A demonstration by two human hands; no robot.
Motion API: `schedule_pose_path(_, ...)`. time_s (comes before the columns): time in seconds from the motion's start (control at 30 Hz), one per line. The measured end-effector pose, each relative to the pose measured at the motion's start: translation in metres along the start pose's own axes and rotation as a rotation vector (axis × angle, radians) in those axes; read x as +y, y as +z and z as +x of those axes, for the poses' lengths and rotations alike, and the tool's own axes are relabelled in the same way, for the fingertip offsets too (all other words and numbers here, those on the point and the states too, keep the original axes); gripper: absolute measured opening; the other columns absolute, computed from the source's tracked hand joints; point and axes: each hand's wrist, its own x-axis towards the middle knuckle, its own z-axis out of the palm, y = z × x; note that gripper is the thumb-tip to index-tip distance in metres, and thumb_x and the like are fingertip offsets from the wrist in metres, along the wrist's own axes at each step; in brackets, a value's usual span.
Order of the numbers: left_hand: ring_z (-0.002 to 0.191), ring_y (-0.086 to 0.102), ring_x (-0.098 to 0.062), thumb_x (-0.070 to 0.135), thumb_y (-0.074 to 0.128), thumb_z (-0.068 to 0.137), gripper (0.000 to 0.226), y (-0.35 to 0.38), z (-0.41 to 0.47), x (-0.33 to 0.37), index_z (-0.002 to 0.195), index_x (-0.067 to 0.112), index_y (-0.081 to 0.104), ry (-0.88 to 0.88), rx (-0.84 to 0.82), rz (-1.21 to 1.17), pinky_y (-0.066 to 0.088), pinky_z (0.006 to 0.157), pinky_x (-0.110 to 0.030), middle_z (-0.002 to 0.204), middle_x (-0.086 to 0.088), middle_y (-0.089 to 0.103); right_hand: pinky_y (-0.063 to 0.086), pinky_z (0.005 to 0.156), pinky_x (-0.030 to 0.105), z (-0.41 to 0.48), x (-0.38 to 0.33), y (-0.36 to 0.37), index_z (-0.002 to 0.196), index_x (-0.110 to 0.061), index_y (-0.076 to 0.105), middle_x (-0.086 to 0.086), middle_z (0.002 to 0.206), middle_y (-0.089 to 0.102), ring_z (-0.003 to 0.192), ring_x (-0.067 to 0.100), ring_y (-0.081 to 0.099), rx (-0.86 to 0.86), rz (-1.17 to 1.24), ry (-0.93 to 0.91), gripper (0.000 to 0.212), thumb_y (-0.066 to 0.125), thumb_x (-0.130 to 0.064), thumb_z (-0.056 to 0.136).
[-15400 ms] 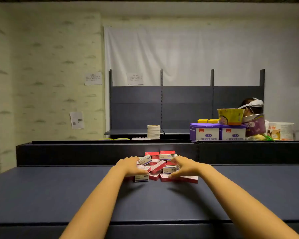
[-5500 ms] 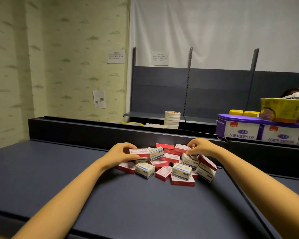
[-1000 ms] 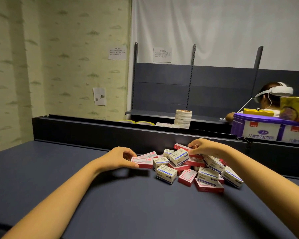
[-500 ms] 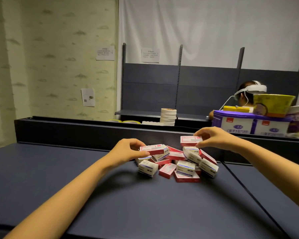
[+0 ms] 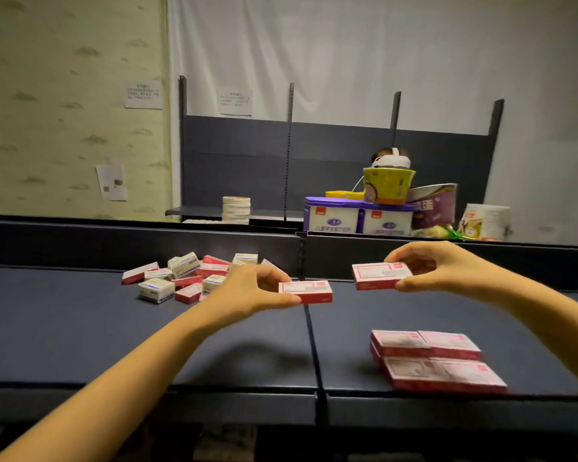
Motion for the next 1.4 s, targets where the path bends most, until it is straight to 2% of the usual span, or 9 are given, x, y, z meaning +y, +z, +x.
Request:
schedule_pose_path(0.17,0.083,0.065,-0.002,0.032,0.074,0.076,0.03,0.064,-0.015,0.039,0.102,0.022,0.065,-0.025,-0.024,-0.025,0.05,0.066,-0.011,0.094,0.01,0.069,0.053,0.082,0.024,-0.055,0.043,-0.027,0.105,-0.027,0.06,-0.005,0.102,0.066,0.096,0.012,0.064,-0.033,0.03,0.05,0.032,0.071,-0.018,0.077)
schedule_pose_path(0.33,0.074,0.059,-0.005,0.033,0.077,0.073,0.026,0.108,-0.025,0.055,0.095,0.024,0.07,-0.035,-0.013,0.012,0.048,0.068,-0.014,0.093,-0.001,0.07,0.055,0.076,0.022,-0.084,0.082,-0.027,0.102,-0.029,0.058,-0.004,0.106,0.063,0.098,0.012,0.062,-0.079,0.11,0.101,0.025,0.067,-0.017,0.081)
schedule_pose_path(0.47,0.079,0.062,-0.006,0.032,0.076,0.074,0.037,0.128,-0.031,0.06,0.107,0.018,0.068,-0.064,-0.038,0.034,0.051,0.068,-0.011,0.099,0.001,0.07,0.055,0.069,0.016,-0.095,0.106,-0.019,0.099,-0.033,0.057,-0.01,0.107,0.057,0.096,0.01,0.06,-0.064,0.091,0.093,0.024,0.067,-0.019,0.082)
schedule_pose_path(0.63,0.086,0.062,-0.004,0.031,0.074,0.076,0.041,0.142,-0.035,0.062,0.113,0.02,0.06,-0.086,-0.043,0.078,0.051,0.07,-0.009,0.103,0.01,0.062,0.055,0.068,0.015,-0.103,0.124,-0.013,0.101,-0.031,0.058,-0.007,0.105,0.062,0.094,0.009,0.063,-0.015,0.179,0.14,0.029,0.071,-0.02,0.078)
schedule_pose_path(0.8,0.088,0.062,-0.007,0.031,0.075,0.075,0.044,0.153,-0.033,0.061,0.109,0.023,0.049,-0.08,0.028,0.044,0.052,0.073,-0.013,0.103,0.007,0.062,0.052,0.064,0.011,-0.106,0.134,-0.005,0.112,-0.029,0.046,-0.009,0.103,0.058,0.093,0.011,0.061,0.055,0.125,0.149,0.043,0.071,-0.026,0.077)
schedule_pose_path(0.97,0.088,0.06,-0.005,0.035,0.073,0.076,0.044,0.155,-0.035,0.061,0.108,0.026,0.046,-0.081,0.049,0.083,0.051,0.073,-0.013,0.101,0.011,0.057,0.052,0.062,0.009,-0.104,0.133,0.004,0.103,-0.027,0.049,-0.012,0.098,0.06,0.089,0.009,0.062,0.102,0.132,0.11,0.036,0.073,-0.025,0.075)
schedule_pose_path(1.13,0.078,0.059,0.0,0.033,0.072,0.078,0.043,0.155,-0.037,0.061,0.11,0.026,0.044,-0.083,0.052,0.07,0.05,0.066,-0.007,0.089,0.019,0.053,0.051,0.06,0.008,-0.102,0.13,0.007,0.096,-0.031,0.047,-0.016,0.096,0.058,0.087,0.007,0.061,0.111,0.082,0.084,0.032,0.072,-0.026,0.076)
schedule_pose_path(1.4,0.086,0.059,-0.006,0.037,0.071,0.078,0.05,0.157,-0.035,0.057,0.118,0.024,0.044,-0.091,0.053,0.1,0.051,0.071,-0.012,0.103,0.011,0.053,0.052,0.064,0.013,-0.098,0.132,0.004,0.095,-0.029,0.051,-0.014,0.099,0.059,0.089,0.006,0.06,0.12,-0.016,0.048,0.032,0.074,-0.031,0.072)
